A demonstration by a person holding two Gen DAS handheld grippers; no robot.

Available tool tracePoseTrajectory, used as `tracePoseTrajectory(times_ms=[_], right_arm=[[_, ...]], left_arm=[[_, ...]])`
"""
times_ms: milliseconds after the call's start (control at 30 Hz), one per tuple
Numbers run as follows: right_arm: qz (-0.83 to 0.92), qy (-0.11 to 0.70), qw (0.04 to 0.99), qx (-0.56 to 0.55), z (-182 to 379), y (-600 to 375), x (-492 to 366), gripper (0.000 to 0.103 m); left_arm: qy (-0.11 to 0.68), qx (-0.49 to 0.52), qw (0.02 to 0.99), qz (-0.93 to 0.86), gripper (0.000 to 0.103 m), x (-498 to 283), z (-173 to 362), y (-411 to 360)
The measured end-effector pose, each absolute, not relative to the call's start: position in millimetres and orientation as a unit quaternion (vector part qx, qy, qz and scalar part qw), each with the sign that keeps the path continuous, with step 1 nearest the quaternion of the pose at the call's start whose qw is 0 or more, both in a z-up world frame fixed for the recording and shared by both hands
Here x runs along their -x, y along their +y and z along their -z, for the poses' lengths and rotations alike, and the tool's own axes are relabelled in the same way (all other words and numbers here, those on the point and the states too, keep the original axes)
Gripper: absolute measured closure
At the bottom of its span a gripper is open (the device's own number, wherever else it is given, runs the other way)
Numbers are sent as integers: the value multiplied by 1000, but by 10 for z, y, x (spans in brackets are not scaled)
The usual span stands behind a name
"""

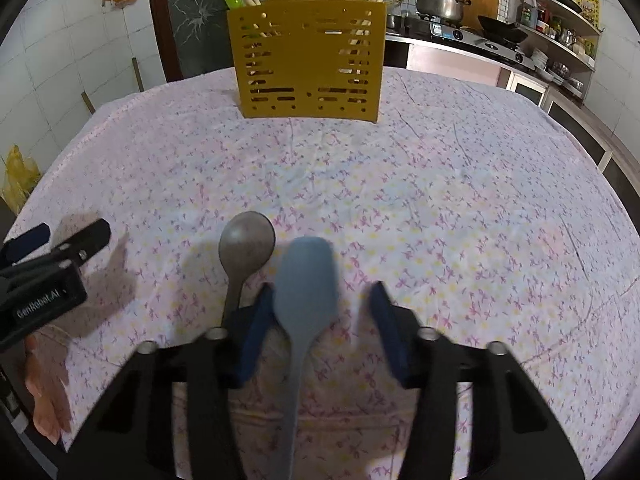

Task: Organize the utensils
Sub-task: 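Grasp the light-blue spoon with the right tool while the left tool grasps the metal spoon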

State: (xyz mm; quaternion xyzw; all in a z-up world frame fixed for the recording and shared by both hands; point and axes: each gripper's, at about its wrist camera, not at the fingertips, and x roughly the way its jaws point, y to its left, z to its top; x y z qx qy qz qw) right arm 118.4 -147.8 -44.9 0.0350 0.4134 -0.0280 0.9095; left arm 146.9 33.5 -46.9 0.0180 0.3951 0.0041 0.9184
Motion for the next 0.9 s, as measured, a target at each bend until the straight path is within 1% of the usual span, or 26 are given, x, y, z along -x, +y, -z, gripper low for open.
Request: tracePoseTrajectory(times_ms=[33,333,533,733,800,867,900], right_arm=[[25,413,910,-37,444,-1503,-1183,69],[15,412,910,-46,424,-1999,-1154,69],[28,415,907,-65,448,-2465,-1161,69],[18,412,909,-60,473,-2598,-1199,69],[17,411,910,-58,482,-2592,-1206,69],[15,409,911,-60,485,-2611,-1199,69],[14,409,910,-61,486,-2613,-1202,69]], left_arm=[[395,-19,918,-2,5,-1470,460,297],[405,-26,913,34,5,-1480,424,-139],[429,-12,900,73,5,-1513,474,-505],[442,-6,894,76,6,-1590,574,-753],[447,-12,892,71,8,-1624,625,-814],[458,-12,886,69,14,-1662,680,-847],[454,-13,888,67,15,-1662,680,-854]])
